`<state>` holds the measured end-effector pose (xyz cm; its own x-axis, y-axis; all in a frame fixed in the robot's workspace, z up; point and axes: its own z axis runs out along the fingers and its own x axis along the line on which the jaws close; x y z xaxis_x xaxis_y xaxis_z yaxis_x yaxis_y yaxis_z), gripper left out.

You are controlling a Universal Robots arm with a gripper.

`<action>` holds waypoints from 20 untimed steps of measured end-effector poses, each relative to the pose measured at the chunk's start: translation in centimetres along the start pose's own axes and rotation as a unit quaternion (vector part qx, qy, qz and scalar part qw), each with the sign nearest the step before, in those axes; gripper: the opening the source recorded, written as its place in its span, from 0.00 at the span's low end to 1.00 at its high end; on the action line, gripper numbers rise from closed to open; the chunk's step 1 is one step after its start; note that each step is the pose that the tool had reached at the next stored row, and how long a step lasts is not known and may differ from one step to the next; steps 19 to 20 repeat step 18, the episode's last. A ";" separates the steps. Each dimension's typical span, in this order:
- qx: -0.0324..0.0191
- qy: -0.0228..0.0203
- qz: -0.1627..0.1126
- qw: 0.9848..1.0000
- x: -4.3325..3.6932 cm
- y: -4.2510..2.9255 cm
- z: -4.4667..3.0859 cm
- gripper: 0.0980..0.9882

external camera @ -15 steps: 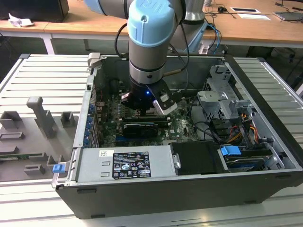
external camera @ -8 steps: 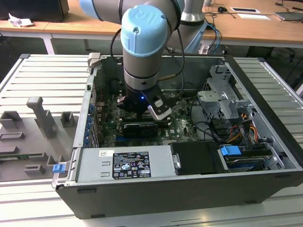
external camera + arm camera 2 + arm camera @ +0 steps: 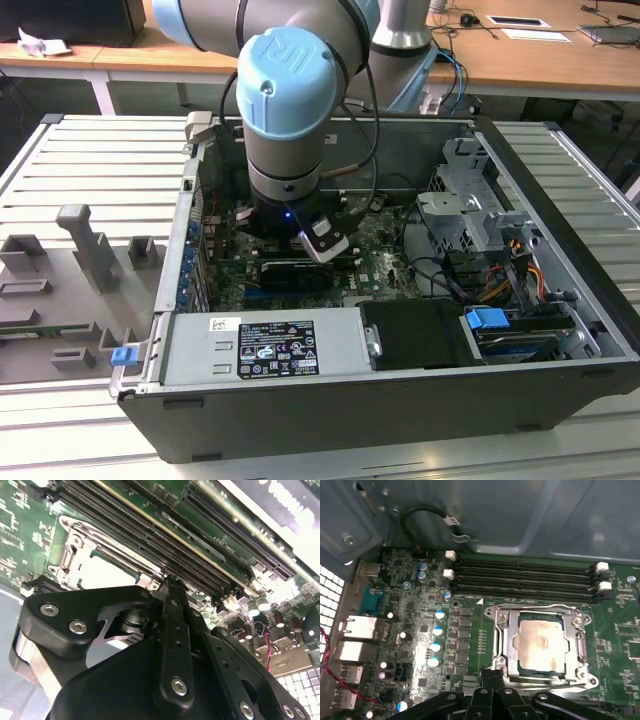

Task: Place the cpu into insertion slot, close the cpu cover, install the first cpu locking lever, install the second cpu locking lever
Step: 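Install the second cpu locking lever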

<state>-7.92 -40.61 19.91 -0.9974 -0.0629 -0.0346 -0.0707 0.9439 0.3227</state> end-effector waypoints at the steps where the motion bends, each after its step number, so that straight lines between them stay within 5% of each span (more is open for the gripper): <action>1: -0.002 0.000 0.000 1.000 0.02 -0.02 0.07 0.01; 7: -0.015 -0.001 0.000 1.000 0.09 -0.21 0.67 0.01; 20: -0.016 -0.001 0.000 1.000 0.09 0.44 -0.86 0.01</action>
